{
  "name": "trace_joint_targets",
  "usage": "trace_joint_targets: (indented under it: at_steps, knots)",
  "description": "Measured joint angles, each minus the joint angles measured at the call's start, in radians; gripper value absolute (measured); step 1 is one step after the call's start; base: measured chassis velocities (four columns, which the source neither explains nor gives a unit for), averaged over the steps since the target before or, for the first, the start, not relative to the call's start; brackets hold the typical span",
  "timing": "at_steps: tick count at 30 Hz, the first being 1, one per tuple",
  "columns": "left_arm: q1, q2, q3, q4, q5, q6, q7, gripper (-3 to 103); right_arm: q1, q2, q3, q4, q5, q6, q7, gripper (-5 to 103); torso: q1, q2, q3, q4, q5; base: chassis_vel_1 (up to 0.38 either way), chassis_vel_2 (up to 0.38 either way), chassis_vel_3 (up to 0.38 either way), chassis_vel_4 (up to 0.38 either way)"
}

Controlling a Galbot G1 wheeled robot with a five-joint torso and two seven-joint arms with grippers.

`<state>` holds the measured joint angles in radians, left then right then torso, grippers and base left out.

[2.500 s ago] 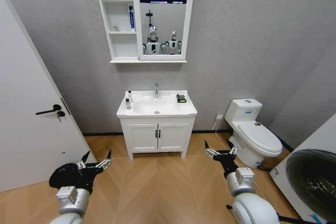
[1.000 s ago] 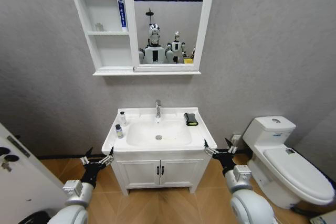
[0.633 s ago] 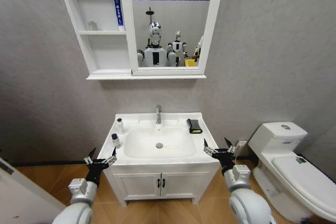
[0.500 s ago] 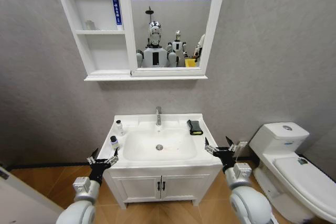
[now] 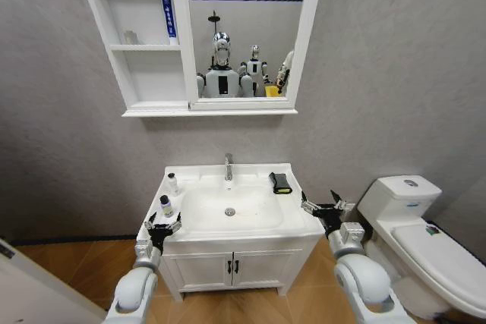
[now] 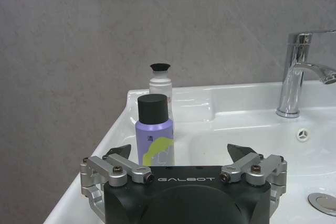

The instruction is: Move facial cleanser and shampoo from washbasin to cabinet, then wipe washbasin with towel.

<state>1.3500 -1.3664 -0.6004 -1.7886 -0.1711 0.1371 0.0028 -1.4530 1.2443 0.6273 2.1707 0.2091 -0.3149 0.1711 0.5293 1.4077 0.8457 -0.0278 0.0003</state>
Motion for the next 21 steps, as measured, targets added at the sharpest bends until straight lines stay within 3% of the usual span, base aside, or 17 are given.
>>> trace_joint_targets:
  at_steps: [7, 16, 19, 21]
  knots:
    - [-0.103, -0.002, -0.023, 0.095, -0.022, 0.005, -0.03, 100, 0.008, 0.002, -0.003, -0.025, -0.002, 0.002, 0.0, 100, 0.0, 0.0, 0.0, 0.0002, -0.0001, 0.0, 0.0, 0.0, 0.0]
    - [-0.166, 0.006, -0.009, 0.132, -0.027, 0.025, -0.031, 101, 0.014, -0.007, 0.0, -0.041, 0.002, 0.005, 0.003, 100, 0.0, 0.0, 0.0, 0.0, -0.0001, 0.0, 0.0, 0.0, 0.0]
    - [-0.164, 0.001, -0.009, 0.133, -0.026, 0.029, -0.035, 99, 0.015, -0.01, 0.0, -0.041, 0.005, 0.006, 0.003, 100, 0.0, 0.0, 0.0, 0.0001, -0.0001, 0.0, 0.0, 0.0, 0.0]
    - [-0.149, -0.001, -0.013, 0.129, -0.024, 0.031, -0.037, 85, 0.017, -0.01, 0.001, -0.042, 0.007, 0.006, 0.003, 100, 0.0, 0.0, 0.0, 0.0001, -0.0001, 0.0, 0.0, 0.0, 0.0]
